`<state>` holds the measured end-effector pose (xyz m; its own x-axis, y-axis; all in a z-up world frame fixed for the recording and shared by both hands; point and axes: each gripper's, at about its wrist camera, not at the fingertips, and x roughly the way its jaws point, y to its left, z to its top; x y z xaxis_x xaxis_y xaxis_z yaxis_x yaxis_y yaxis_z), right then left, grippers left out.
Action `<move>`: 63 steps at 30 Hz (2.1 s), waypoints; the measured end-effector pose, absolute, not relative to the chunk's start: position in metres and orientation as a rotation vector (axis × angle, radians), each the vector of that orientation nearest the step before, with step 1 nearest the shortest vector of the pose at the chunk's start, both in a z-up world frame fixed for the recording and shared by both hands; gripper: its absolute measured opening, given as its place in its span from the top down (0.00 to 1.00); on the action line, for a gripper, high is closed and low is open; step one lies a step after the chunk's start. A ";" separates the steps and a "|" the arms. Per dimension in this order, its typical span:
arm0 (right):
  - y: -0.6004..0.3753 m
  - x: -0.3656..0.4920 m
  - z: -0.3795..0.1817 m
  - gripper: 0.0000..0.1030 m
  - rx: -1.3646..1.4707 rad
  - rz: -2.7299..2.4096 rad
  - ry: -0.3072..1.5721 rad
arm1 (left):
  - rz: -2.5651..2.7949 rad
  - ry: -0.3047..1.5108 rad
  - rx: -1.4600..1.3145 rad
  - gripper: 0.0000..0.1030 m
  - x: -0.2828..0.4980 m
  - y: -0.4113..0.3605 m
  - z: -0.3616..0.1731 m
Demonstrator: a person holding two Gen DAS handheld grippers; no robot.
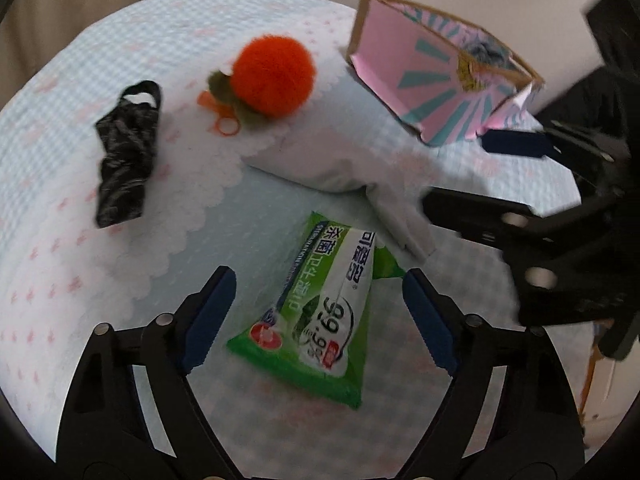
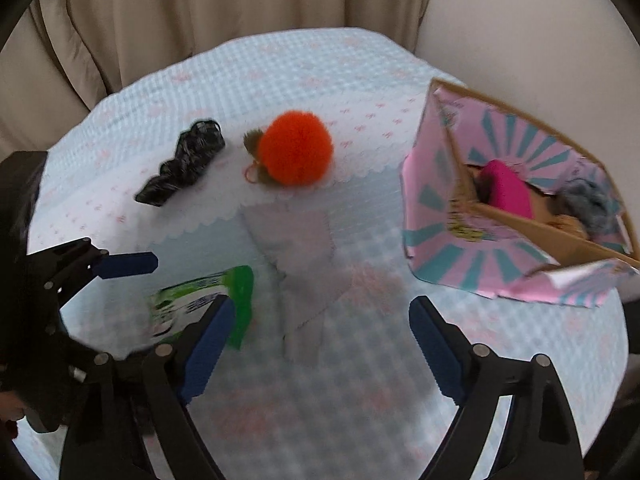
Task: Organize soft objects
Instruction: 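Grasp the green wipes packet with the left gripper while the right grasps the white cloth, then carry the green packet and white cloth with both grippers over the box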
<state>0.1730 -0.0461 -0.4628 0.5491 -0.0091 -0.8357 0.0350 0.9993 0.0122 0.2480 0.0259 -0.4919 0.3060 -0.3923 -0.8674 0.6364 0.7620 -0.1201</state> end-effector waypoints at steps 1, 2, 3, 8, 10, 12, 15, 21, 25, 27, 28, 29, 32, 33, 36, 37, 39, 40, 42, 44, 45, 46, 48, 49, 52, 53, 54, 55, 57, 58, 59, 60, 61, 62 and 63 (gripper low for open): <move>-0.046 0.177 -0.468 0.16 0.021 -0.020 0.991 | -0.700 1.060 0.268 0.23 0.249 0.024 -0.495; -0.045 0.181 -0.474 0.17 0.012 -0.010 0.994 | -0.707 1.064 0.267 0.25 0.249 0.023 -0.499; -0.044 0.186 -0.480 0.20 -0.003 0.003 0.995 | -0.715 1.069 0.264 0.26 0.250 0.022 -0.502; -0.038 0.207 -0.501 0.29 -0.048 0.056 1.000 | -0.743 1.091 0.278 0.38 0.250 0.017 -0.514; -0.038 0.216 -0.506 0.29 -0.042 0.064 0.999 | -0.735 1.089 0.302 0.44 0.250 0.016 -0.517; -0.040 0.223 -0.511 0.34 -0.024 0.079 1.001 | -0.741 1.093 0.307 0.48 0.251 0.016 -0.517; -0.035 0.229 -0.516 0.52 -0.038 0.097 1.022 | -0.747 1.102 0.315 0.55 0.251 0.016 -0.517; -0.031 0.225 -0.516 0.76 -0.060 0.118 1.023 | -0.725 1.116 0.312 0.59 0.251 0.016 -0.513; -0.024 0.221 -0.506 0.81 -0.095 0.132 1.016 | -0.698 1.127 0.278 0.62 0.249 0.020 -0.504; -0.023 0.217 -0.498 0.82 -0.088 0.134 1.009 | -0.691 1.125 0.271 0.62 0.245 0.023 -0.497; -0.023 0.216 -0.494 0.83 -0.084 0.134 1.006 | -0.685 1.124 0.268 0.63 0.242 0.026 -0.490; -0.023 0.214 -0.489 0.83 -0.079 0.132 1.002 | -0.681 1.124 0.264 0.63 0.241 0.028 -0.485; -0.022 0.207 -0.468 0.83 -0.061 0.124 0.988 | -0.659 1.116 0.241 0.63 0.235 0.035 -0.464; -0.023 0.205 -0.461 0.83 -0.055 0.122 0.983 | -0.647 1.113 0.229 0.63 0.232 0.038 -0.454; -0.023 0.192 -0.430 0.83 -0.035 0.118 0.963 | -0.613 1.104 0.192 0.63 0.226 0.047 -0.423; -0.023 0.189 -0.421 0.83 -0.034 0.117 0.956 | -0.603 1.101 0.182 0.63 0.224 0.049 -0.415; -0.023 0.179 -0.396 0.83 -0.021 0.115 0.938 | -0.571 1.096 0.149 0.63 0.220 0.055 -0.392; -0.024 0.175 -0.384 0.83 -0.014 0.114 0.928 | -0.557 1.093 0.125 0.63 0.218 0.058 -0.379; -0.027 0.165 -0.360 0.83 0.007 0.116 0.915 | -0.527 1.070 0.098 0.63 0.212 0.062 -0.353; -0.031 0.155 -0.340 0.83 0.045 0.117 0.898 | -0.496 1.051 0.073 0.63 0.205 0.060 -0.327; -0.032 0.148 -0.330 0.83 0.061 0.113 0.888 | -0.489 1.043 0.061 0.63 0.202 0.060 -0.317; -0.033 0.143 -0.319 0.83 0.070 0.107 0.881 | -0.480 1.029 0.047 0.63 0.199 0.061 -0.302; -0.035 0.134 -0.300 0.83 0.085 0.099 0.861 | -0.473 1.007 0.031 0.63 0.193 0.056 -0.279; -0.038 0.128 -0.289 0.83 0.093 0.099 0.851 | -0.475 0.999 0.025 0.63 0.190 0.055 -0.272; -0.048 0.112 -0.260 0.83 0.103 0.089 0.828 | -0.479 0.972 -0.012 0.63 0.181 0.049 -0.239; -0.051 0.109 -0.252 0.83 0.105 0.091 0.827 | -0.476 0.967 -0.019 0.63 0.180 0.046 -0.232; -0.054 0.107 -0.247 0.83 0.101 0.087 0.823 | -0.471 0.960 -0.028 0.63 0.178 0.041 -0.222; -0.059 0.104 -0.239 0.83 0.095 0.081 0.818 | -0.469 0.956 -0.033 0.63 0.176 0.039 -0.217; -0.068 0.100 -0.228 0.83 0.097 0.079 0.815 | -0.465 0.943 -0.046 0.63 0.174 0.027 -0.201; -0.075 0.097 -0.221 0.83 0.105 0.077 0.810 | -0.462 0.934 -0.045 0.63 0.173 0.022 -0.195; -0.082 0.096 -0.216 0.83 0.116 0.080 0.808 | -0.457 0.927 -0.042 0.63 0.173 0.015 -0.189; -0.090 0.095 -0.212 0.82 0.128 0.085 0.810 | -0.453 0.923 -0.040 0.63 0.173 0.010 -0.185; -0.101 0.094 -0.207 0.83 0.143 0.093 0.814 | -0.447 0.915 -0.037 0.63 0.174 0.000 -0.177; -0.109 0.093 -0.205 0.83 0.149 0.097 0.817 | -0.443 0.912 -0.037 0.63 0.174 -0.008 -0.173; -0.117 0.093 -0.203 0.83 0.153 0.101 0.822 | -0.439 0.911 -0.038 0.63 0.175 -0.016 -0.170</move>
